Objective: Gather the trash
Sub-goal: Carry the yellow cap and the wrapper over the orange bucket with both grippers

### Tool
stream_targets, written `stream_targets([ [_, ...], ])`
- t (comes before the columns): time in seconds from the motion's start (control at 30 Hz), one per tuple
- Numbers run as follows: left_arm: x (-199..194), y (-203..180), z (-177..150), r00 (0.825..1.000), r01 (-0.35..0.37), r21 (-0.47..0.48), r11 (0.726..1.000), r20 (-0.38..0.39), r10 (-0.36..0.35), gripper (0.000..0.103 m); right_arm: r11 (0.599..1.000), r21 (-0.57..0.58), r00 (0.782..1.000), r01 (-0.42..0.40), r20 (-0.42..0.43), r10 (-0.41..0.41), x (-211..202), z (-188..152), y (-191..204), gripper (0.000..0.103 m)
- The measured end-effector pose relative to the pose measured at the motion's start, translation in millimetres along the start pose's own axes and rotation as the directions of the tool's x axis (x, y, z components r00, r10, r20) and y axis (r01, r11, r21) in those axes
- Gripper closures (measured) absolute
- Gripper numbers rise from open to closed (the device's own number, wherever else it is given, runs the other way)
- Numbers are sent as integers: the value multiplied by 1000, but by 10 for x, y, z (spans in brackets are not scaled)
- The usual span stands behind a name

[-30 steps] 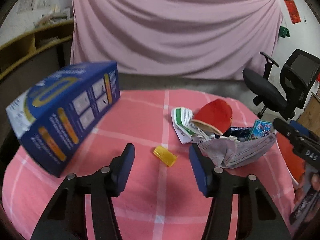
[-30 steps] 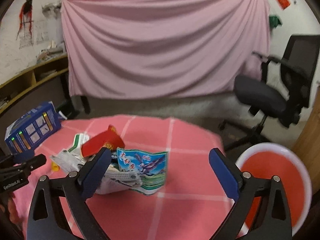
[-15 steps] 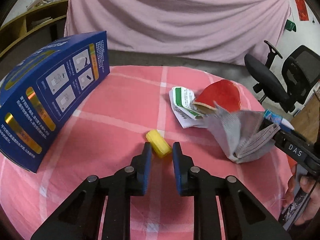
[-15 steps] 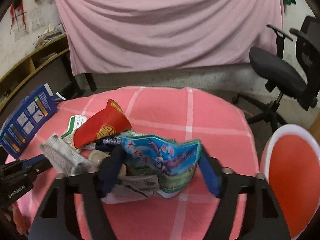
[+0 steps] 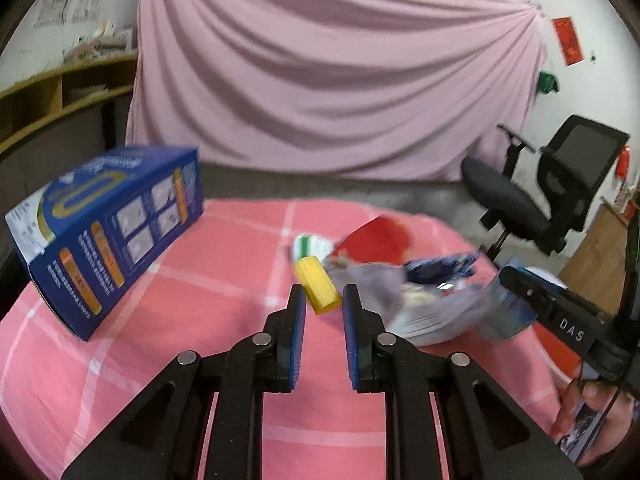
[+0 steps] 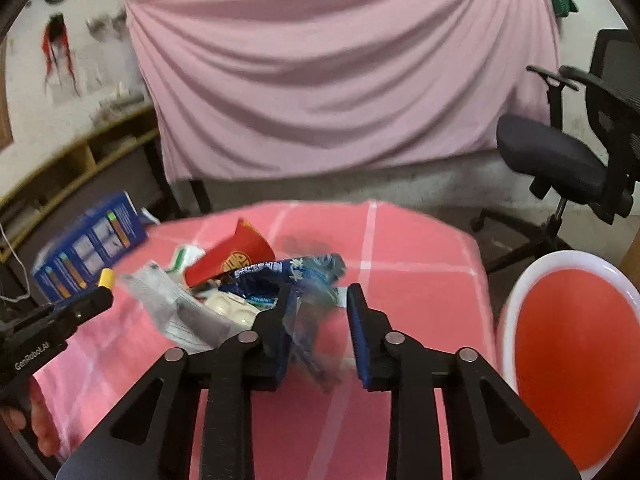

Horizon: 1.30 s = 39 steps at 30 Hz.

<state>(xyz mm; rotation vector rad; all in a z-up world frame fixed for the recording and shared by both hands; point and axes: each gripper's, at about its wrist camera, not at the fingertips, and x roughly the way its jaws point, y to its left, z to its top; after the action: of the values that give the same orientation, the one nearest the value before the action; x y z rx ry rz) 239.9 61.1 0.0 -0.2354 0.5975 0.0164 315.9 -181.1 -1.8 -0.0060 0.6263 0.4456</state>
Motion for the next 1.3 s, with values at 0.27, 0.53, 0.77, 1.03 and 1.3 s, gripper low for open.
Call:
stream_targets([
  [0.27, -67, -560, 118, 998, 40, 62, 997, 54, -43, 88, 1000, 20, 999, -11, 38, 10, -163, 2, -264, 91],
  [0.53, 181, -497, -65, 997, 18, 6, 1000, -76, -18, 88, 989, 79, 986, -128, -97, 135, 79, -67, -423, 41],
  [0.77, 228, -357, -43, 993, 43, -43, 998, -110, -47, 88, 980, -30, 962, -199, -195, 189, 311, -99, -292, 23],
  [1.03, 269, -303, -68, 988, 71, -62, 996, -131, -79, 88, 970, 36, 924, -240, -298, 240, 750, -3, -365, 34],
  [1.3, 257, -355, -54, 989, 66, -35, 997, -130, -70, 88, 956, 88, 907, -280, -303, 294, 721, -43, -416, 89],
])
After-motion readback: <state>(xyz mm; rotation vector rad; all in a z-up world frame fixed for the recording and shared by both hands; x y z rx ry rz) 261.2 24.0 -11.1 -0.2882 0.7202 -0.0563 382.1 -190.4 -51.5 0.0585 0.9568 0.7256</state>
